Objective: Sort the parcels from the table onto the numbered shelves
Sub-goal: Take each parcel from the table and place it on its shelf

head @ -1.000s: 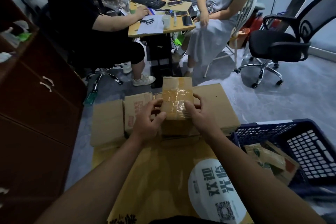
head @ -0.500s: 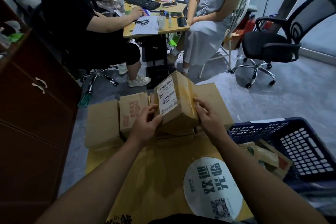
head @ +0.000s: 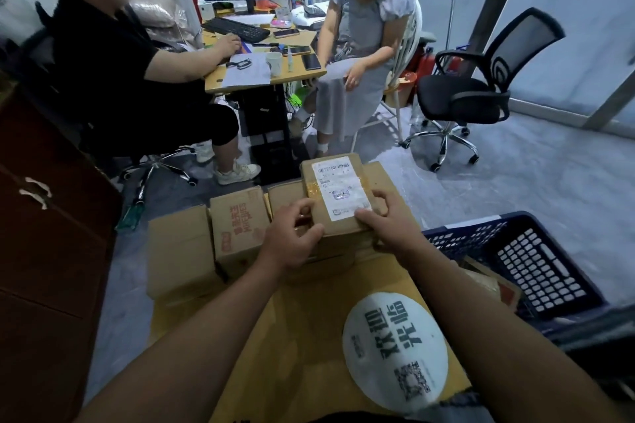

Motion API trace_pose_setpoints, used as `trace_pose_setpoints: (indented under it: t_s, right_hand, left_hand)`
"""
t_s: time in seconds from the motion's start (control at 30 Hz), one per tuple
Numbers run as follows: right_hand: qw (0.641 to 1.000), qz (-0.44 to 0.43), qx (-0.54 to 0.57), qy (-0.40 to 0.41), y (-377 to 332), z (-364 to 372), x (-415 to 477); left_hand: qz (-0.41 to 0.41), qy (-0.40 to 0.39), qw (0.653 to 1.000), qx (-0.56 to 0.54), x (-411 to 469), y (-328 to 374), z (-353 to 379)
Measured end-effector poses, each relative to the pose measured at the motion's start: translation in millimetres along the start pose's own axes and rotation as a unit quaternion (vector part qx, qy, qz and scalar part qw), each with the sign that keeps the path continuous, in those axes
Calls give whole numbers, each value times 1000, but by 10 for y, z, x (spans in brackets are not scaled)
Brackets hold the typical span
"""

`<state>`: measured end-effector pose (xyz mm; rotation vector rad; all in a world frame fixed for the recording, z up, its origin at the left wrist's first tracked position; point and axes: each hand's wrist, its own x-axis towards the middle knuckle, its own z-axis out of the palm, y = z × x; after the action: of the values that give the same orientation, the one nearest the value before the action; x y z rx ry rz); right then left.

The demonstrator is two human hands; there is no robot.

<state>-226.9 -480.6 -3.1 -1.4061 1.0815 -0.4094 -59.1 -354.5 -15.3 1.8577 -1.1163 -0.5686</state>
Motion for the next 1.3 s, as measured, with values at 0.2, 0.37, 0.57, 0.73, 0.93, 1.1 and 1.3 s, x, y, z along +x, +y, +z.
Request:
trace_pose_setpoints:
  t_s: [0.2, 0.37, 0.57, 0.73, 0.93, 1.1, 1.3]
  right_hand:
    - [999, -21, 32, 35, -31, 44, -400]
    - [989, -73, 79, 100, 94, 283, -800]
    - [955, -95, 142, 242, 461, 638, -1517]
    - [917, -84, 138, 364, 790, 747, -2250]
    - [857, -50, 164, 486, 1263, 574, -3192]
    - [804, -31, 214, 554, 1601, 425, -4029]
    - [746, -27, 224, 626, 2097, 281, -5163]
  left_hand:
    - [71, -19, 997, 19, -202, 108, -184]
    - [121, -54, 991, 14, -494, 118, -373]
    - [196, -141, 970, 10, -950, 132, -604]
    - [239, -181, 954, 29, -1359, 168, -542]
    - [327, -256, 895, 166, -1656, 346, -154]
    - [410, -330, 791, 314, -2067, 648, 306]
    - [477, -399, 696, 359, -2941, 1139, 1024]
